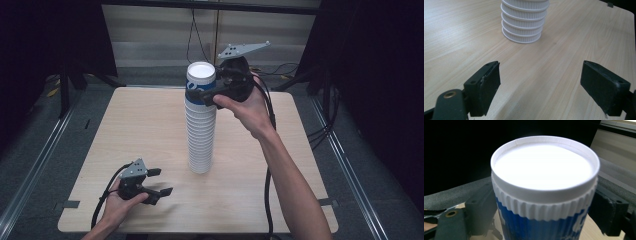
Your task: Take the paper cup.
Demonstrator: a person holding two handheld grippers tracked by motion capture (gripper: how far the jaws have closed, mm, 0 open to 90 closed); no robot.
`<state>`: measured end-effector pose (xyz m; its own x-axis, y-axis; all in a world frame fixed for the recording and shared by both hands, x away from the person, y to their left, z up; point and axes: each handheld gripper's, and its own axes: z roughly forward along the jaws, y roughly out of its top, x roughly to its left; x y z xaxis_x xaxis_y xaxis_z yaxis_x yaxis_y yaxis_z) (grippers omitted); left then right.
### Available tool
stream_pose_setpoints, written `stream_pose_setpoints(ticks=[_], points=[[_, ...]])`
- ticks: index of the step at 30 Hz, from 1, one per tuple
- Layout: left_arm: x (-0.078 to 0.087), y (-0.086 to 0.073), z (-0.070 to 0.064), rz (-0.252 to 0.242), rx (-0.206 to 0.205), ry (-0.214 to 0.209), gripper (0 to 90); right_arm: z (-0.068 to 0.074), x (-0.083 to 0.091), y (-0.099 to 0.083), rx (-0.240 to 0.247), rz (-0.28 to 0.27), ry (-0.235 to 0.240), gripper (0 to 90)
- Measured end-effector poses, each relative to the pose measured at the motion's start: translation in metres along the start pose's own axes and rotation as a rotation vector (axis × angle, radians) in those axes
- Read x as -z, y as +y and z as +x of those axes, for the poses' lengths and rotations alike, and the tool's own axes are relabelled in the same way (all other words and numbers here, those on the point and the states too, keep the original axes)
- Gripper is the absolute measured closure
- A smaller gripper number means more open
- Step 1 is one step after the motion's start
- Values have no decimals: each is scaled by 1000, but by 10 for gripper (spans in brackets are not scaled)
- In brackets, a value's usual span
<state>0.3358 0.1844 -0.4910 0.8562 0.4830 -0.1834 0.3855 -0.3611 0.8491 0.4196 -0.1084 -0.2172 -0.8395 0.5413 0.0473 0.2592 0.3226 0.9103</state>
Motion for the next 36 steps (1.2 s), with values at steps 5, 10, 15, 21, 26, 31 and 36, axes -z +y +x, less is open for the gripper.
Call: stream_pose_setpoints(ticks=[5, 10, 15, 21, 26, 31, 36], points=[[0, 0, 0, 3, -4, -3, 161, 2, -2, 1, 4, 3, -6, 234], [-1, 0, 1, 10, -5, -3, 161, -1, 1, 1, -7, -11, 2, 241], [-1, 0, 0, 9, -5, -1, 161, 0, 4, 2, -16, -47, 4, 243], [-1, 0, 1, 11, -3, -3, 161, 0, 6, 2, -19, -94, 8, 246], [-1, 0, 1, 8, 1, -1, 161, 0, 8, 3, -22, -128, 11, 248], [-2, 0, 1, 10, 0, 0, 161, 0, 10, 4, -31, -159, 18, 249], [-1, 0, 1, 5, 4, 0, 161, -1, 13, 4, -44, -192, 19, 251]])
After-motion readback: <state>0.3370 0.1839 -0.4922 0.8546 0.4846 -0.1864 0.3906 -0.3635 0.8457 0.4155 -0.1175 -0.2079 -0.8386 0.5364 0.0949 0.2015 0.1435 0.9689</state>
